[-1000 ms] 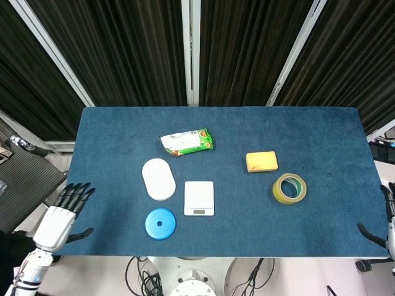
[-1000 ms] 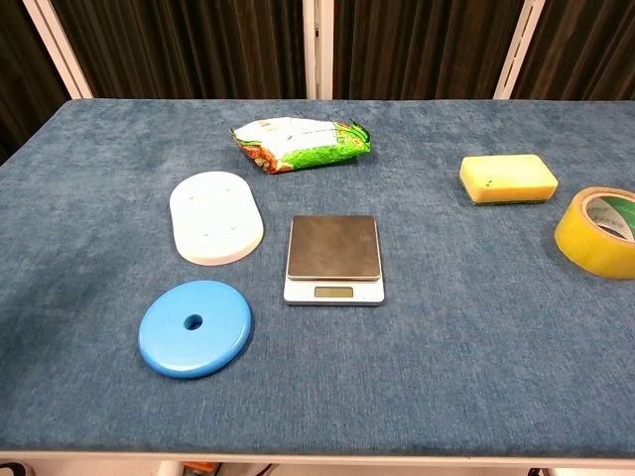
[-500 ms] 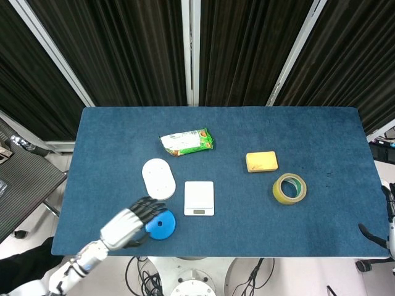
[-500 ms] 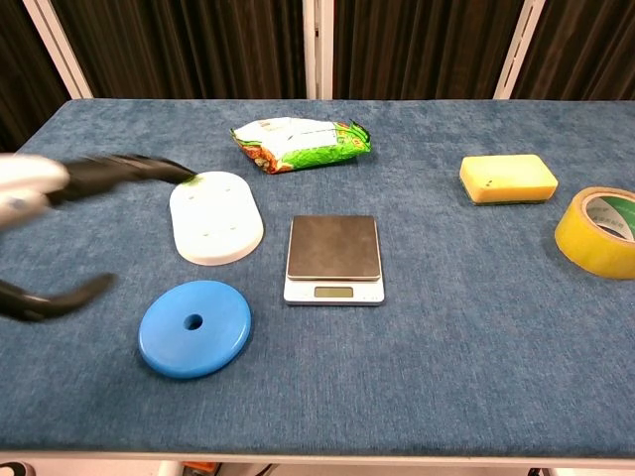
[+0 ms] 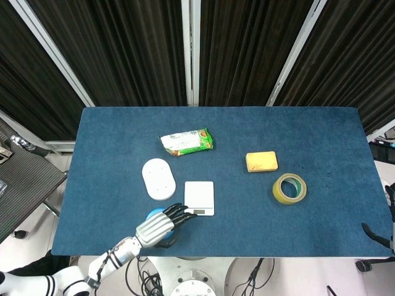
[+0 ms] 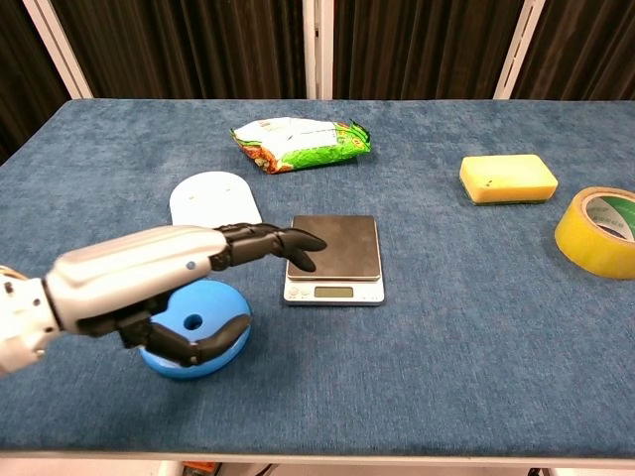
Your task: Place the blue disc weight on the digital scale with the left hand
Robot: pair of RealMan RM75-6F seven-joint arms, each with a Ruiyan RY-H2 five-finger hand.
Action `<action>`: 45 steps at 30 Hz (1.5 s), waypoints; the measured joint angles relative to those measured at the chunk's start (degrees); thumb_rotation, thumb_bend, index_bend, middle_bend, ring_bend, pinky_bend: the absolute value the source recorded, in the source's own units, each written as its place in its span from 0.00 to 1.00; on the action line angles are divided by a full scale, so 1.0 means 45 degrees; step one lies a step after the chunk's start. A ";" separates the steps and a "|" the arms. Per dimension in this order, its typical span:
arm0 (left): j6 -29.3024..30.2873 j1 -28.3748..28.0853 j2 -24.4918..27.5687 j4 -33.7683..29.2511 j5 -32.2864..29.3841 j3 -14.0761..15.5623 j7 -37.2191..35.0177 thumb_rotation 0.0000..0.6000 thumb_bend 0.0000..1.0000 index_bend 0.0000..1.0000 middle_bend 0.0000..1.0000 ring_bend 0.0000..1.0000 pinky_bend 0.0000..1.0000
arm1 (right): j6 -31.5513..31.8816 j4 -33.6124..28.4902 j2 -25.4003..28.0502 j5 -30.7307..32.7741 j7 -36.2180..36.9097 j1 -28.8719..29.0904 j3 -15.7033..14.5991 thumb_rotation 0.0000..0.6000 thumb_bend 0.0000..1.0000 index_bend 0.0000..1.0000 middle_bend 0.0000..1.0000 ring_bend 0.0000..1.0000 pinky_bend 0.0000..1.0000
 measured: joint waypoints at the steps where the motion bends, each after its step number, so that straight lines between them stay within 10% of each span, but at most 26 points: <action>1: -0.0048 -0.0057 -0.0090 0.0119 -0.0062 -0.0019 0.0038 1.00 0.58 0.04 0.12 0.00 0.00 | -0.0043 0.0034 -0.0015 0.0047 0.0025 0.0002 0.0012 1.00 0.10 0.00 0.00 0.00 0.00; 45: -0.0470 -0.0550 -0.0860 0.1393 -0.1963 0.0386 0.1026 1.00 0.58 0.04 0.15 0.00 0.00 | -0.0568 0.0222 -0.0056 0.0398 0.0188 0.0044 0.0212 1.00 0.12 0.00 0.00 0.00 0.00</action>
